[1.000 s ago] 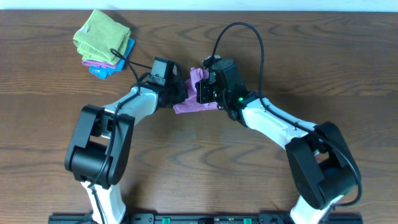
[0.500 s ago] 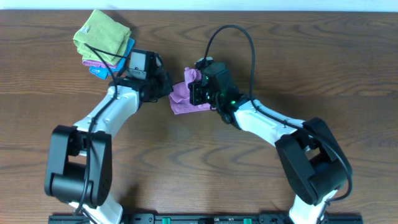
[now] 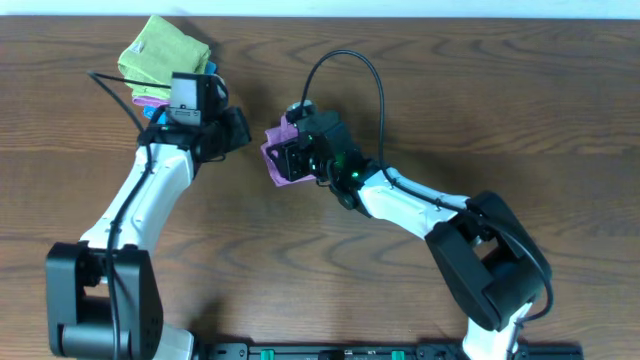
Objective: Fold the cloth
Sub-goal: 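Hand the folded purple cloth to the left gripper and open the right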
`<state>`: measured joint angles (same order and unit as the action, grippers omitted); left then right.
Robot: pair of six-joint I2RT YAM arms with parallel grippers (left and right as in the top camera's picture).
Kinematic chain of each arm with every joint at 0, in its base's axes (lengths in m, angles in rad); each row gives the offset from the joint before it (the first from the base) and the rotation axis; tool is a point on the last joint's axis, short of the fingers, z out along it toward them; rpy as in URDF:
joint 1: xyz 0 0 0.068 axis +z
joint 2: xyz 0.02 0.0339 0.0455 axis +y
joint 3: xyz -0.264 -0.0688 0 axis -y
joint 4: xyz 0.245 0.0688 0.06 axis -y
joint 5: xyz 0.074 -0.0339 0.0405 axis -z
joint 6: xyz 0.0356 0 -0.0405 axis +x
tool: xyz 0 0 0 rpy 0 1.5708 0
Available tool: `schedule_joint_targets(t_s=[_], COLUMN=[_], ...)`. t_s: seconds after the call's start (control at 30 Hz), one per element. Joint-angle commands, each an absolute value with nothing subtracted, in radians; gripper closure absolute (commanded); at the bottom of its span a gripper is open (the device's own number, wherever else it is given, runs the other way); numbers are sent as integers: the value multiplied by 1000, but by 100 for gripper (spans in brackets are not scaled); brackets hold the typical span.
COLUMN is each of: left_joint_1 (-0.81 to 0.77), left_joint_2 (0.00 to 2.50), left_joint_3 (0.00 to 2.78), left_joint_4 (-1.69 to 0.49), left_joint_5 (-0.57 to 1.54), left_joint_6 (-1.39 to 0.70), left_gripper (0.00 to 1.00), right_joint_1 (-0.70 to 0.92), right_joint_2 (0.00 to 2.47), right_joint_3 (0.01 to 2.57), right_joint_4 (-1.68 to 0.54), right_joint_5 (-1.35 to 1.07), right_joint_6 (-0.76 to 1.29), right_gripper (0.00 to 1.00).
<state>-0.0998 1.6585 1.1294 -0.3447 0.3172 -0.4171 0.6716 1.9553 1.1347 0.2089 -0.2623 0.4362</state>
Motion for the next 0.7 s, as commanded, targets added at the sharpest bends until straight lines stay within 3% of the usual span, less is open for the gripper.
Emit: schedule_joint_targets(t_s=[0.0,0.17,0.37,0.43,0.47,0.5,0.57,0.67], left_joint_1=[-80,-70,-70,-70,-70,-70,-70,-70], left_joint_2=[1629,1617,1606,1601,1600,1600,1600,1600], left_joint_3=[1142,1142,1142,1142,1142,1142,1142,1142], left_joint_4=[-354,-370,-412,-429,-435,-441,-457,-487], left_joint_5=[299,299,310,329,344,362,408,466], left_joint_6=[-395,-395,-396,-396,-396,-397,-397,-423], left_gripper=[92,83,61,46,34,26,2,5], right_joint_1=[689,690,657,633,621,610,584,550], right_joint_2=[1955,1921,1843,1800,1779,1761,1712,1632], right_joint_3=[1179,1209,1216,1216,1216,1216,1216,1216], right_joint_4=[190,126,38,-18,-46,-70,-143,-283], right_joint_5=[-304,-278,-258,-257,-257,-258,-250,-223], right_joint_6=[428,385,350,350,348,342,342,301], right_gripper=[54,51,37,25,16,1,1,1])
